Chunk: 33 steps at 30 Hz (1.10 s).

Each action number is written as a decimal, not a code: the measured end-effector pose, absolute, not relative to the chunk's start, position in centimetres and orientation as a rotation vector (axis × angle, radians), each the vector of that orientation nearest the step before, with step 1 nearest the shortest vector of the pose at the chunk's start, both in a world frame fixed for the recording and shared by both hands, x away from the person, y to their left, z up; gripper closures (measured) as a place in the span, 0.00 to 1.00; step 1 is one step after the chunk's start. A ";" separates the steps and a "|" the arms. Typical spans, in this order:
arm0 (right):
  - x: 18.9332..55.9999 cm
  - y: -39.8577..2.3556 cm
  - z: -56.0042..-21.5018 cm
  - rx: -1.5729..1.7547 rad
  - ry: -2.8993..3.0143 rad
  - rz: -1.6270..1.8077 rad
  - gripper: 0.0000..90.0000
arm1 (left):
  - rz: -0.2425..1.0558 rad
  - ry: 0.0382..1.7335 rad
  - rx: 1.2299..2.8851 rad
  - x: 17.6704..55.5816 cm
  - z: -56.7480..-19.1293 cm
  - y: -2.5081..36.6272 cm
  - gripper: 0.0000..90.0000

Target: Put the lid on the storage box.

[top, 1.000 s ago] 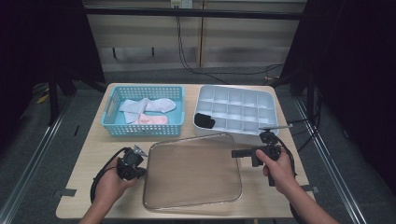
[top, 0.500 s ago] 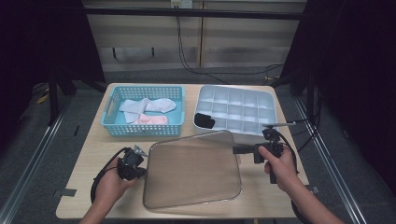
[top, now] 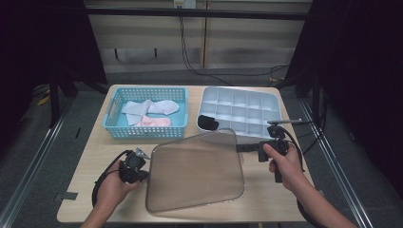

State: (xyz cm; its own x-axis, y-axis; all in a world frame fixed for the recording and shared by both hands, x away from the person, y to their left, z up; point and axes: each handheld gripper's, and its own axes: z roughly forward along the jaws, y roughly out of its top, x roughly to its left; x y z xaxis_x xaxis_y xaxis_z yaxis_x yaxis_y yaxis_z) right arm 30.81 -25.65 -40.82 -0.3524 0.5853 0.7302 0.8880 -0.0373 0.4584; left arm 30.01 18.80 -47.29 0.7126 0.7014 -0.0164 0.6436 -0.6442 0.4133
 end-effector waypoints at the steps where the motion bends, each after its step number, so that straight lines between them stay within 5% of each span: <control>1: 30.9 -25.8 -40.8 -1.552 -1.899 -1.345 0.75 | 0.208 1.036 2.534 30.0 -47.3 18.8 1.00; 10: 31.2 -25.4 -40.4 -1.552 -1.941 -1.280 0.67 | 0.206 1.041 2.525 30.0 -47.3 18.8 1.00; 18: 31.3 -25.4 -40.5 -1.586 -1.961 -1.255 0.74 | 0.212 1.039 2.522 30.0 -47.3 18.8 1.00; 22: 31.1 -25.0 -40.3 -1.636 -2.049 -1.204 0.90 | 0.223 1.027 2.528 30.0 -47.3 18.9 1.00; 33: 31.3 -23.9 -39.8 -1.475 -1.928 -1.291 0.99 | 0.146 0.972 2.443 29.8 -47.8 18.2 1.00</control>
State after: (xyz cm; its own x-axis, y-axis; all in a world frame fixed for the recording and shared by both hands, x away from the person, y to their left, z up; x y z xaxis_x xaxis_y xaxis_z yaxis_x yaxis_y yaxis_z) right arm 31.29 -23.94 -39.81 -0.3702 0.5444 0.7527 0.9034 0.0223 0.4283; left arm 29.79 18.19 -47.81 0.7391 0.6685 -0.0830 0.6144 -0.6185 0.4899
